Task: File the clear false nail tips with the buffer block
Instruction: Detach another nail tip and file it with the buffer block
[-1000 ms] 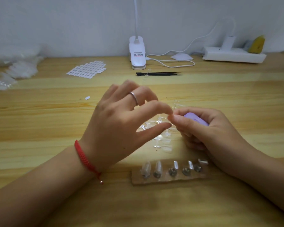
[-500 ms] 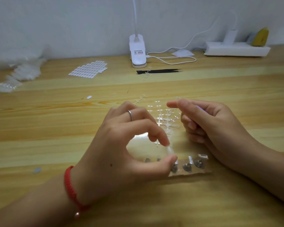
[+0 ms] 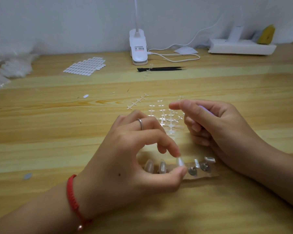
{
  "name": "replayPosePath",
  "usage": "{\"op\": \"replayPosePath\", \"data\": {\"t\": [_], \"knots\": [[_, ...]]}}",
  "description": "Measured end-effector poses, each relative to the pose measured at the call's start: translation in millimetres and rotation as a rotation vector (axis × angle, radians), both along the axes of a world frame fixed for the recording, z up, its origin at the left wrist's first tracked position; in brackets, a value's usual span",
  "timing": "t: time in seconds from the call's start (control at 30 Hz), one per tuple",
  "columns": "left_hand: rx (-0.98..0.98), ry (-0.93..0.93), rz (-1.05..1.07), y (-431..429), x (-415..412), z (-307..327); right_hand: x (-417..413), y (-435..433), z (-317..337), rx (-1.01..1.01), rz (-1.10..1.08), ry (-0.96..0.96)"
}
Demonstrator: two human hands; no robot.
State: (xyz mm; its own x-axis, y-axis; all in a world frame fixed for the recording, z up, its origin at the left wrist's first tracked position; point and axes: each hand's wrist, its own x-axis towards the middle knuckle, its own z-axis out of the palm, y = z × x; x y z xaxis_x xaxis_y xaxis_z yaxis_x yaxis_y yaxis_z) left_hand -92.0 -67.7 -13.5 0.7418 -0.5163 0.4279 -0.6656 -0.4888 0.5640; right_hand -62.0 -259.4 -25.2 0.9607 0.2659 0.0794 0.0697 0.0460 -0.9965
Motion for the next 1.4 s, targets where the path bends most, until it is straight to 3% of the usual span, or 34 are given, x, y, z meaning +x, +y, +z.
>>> {"op": "replayPosePath", "data": {"t": [1.4], "knots": [[0.049, -0.166, 0.038, -0.2, -0.6, -2.5, -0.8, 0.2, 0.6, -0.020, -0.003, -0.002]]}}
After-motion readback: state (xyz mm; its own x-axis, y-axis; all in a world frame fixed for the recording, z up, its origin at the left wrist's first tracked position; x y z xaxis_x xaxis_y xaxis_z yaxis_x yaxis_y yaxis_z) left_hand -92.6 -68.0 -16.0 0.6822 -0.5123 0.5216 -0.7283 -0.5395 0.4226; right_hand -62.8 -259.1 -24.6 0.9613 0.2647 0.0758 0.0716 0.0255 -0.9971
